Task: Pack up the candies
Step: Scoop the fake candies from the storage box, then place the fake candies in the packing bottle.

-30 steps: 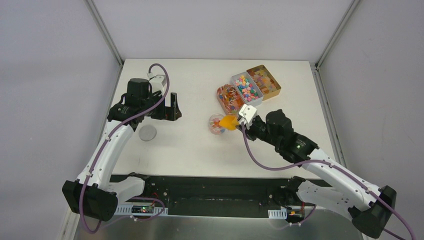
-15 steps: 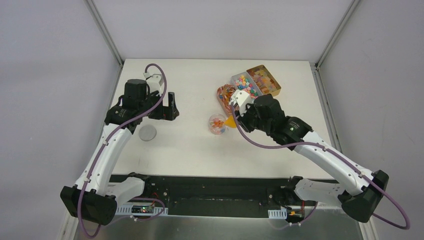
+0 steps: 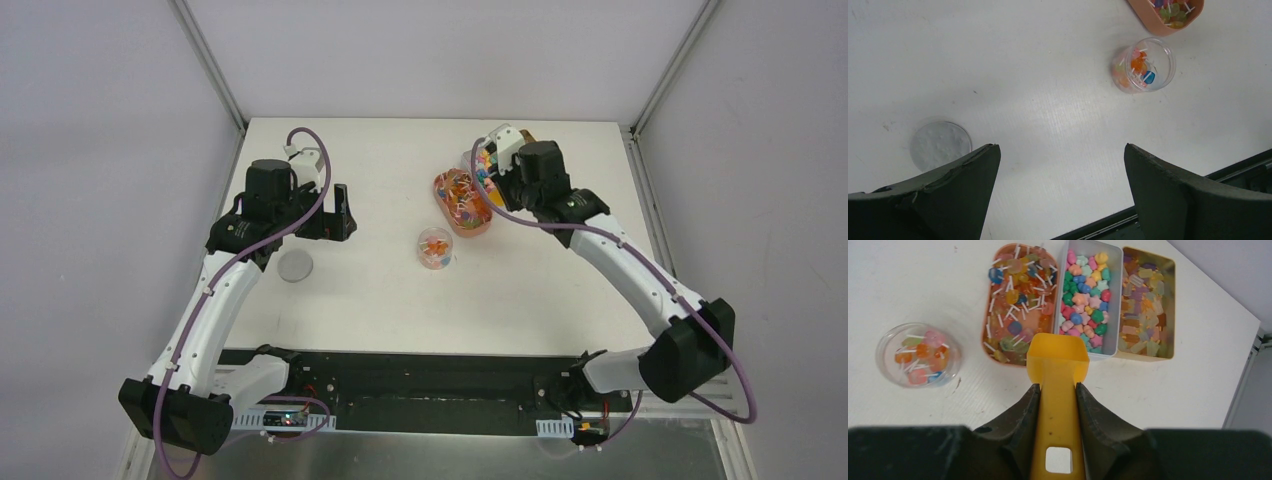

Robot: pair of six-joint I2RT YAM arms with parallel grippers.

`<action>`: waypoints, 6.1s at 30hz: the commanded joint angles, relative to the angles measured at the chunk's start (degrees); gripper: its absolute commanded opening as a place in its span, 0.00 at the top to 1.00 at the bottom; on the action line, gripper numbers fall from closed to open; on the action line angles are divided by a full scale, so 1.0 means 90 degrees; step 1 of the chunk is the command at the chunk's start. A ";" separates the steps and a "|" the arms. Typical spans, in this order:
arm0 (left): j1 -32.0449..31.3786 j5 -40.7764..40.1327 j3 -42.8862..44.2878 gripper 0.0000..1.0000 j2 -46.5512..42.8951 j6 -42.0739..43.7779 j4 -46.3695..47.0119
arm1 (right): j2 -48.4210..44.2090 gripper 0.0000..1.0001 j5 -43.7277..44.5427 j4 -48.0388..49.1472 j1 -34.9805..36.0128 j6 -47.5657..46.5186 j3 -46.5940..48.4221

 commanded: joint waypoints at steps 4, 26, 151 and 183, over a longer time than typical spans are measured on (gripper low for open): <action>-0.0001 0.0123 0.0017 0.01 -0.0162 0.0044 0.0125 | 0.0963 1.00 0.0042 0.0420 -0.0597 -0.0226 0.1065; -0.0004 0.0311 -0.0029 0.01 -0.0086 0.0008 0.0154 | 0.2231 1.00 -0.0477 0.0138 -0.1077 -0.0478 0.1318; 0.0074 0.0101 -0.0196 0.19 0.0109 -0.0356 0.0483 | -0.2446 1.00 -0.3567 0.8498 -0.1686 0.0512 -0.5267; 0.0077 0.0165 -0.0232 0.22 0.0003 -0.0233 0.0485 | -0.1889 1.00 -0.2461 0.1650 0.0723 -0.0378 -0.2582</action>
